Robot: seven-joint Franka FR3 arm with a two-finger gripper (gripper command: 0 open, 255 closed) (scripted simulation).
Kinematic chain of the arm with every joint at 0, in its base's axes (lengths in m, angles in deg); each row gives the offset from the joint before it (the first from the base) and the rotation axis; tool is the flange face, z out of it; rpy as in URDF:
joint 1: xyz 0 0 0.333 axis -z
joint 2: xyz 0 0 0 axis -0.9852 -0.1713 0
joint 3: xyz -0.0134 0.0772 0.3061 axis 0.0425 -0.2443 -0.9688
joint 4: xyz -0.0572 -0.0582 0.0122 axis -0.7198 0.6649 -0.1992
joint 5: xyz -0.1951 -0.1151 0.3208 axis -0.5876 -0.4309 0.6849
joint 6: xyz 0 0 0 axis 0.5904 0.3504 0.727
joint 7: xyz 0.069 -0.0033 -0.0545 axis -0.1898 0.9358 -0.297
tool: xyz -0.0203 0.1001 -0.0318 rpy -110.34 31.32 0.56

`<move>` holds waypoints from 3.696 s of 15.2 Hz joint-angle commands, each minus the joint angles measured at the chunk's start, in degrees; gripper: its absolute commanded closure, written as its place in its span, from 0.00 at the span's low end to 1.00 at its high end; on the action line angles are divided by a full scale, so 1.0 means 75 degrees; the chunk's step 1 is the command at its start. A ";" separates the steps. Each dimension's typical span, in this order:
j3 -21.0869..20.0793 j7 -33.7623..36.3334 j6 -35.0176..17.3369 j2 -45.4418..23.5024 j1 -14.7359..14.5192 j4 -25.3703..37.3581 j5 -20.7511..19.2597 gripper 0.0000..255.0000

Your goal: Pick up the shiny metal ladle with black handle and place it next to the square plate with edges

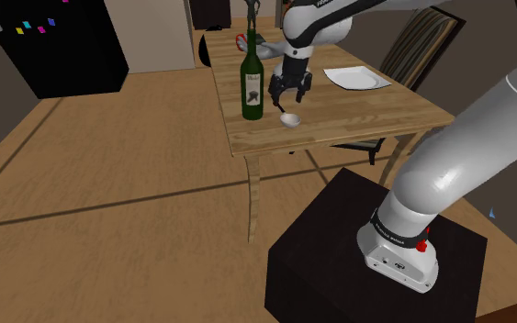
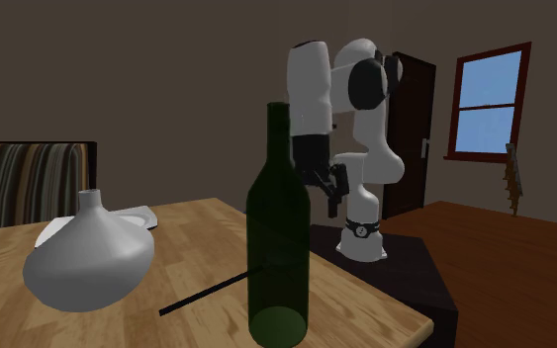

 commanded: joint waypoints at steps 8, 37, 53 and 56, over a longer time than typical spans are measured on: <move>0.0440 0.0213 -0.1398 -0.2210 0.0388 0.1228 0.0278 0.00; 0.0523 0.0111 -0.2401 -0.3612 0.0569 0.1753 0.0712 1.00; 0.0602 0.0444 -0.0908 -0.2766 0.0524 0.2432 0.0330 1.00; 0.0607 0.0491 -0.0620 -0.2649 0.0521 0.2607 0.0281 1.00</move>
